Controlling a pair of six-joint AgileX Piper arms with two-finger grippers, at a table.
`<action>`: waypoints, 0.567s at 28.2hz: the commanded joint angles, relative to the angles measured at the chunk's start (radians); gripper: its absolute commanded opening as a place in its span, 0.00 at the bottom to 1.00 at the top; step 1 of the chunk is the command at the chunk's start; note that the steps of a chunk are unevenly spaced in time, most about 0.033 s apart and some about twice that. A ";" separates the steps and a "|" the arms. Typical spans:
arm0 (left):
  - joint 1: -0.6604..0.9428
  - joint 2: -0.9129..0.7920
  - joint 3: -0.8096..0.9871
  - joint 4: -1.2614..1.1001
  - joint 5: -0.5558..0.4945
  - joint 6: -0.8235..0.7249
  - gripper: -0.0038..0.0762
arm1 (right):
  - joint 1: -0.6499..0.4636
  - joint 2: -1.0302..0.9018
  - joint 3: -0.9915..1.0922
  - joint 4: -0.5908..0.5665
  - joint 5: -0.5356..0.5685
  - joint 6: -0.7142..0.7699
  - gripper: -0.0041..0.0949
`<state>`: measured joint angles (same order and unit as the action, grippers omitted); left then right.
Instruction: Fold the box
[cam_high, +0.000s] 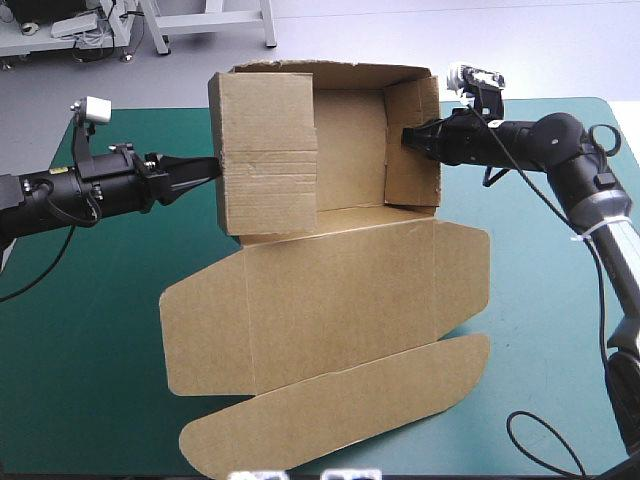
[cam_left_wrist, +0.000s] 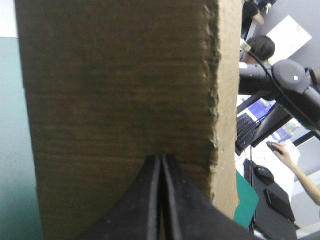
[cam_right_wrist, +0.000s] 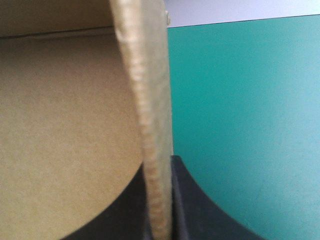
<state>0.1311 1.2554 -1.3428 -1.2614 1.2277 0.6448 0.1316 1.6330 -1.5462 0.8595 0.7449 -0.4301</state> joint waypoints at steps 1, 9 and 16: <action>-0.034 -0.029 -0.032 -0.040 0.019 0.002 0.04 | 0.027 -0.041 -0.032 0.043 -0.073 0.020 0.03; -0.042 -0.029 -0.032 -0.010 0.036 0.006 0.18 | 0.027 -0.034 -0.032 0.002 -0.069 0.047 0.03; -0.042 -0.029 -0.032 -0.001 0.043 0.007 0.69 | 0.027 -0.025 -0.032 0.002 -0.066 0.053 0.03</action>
<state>0.0946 1.2554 -1.3428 -1.1992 1.2319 0.6507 0.1585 1.6528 -1.5455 0.8008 0.7147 -0.3936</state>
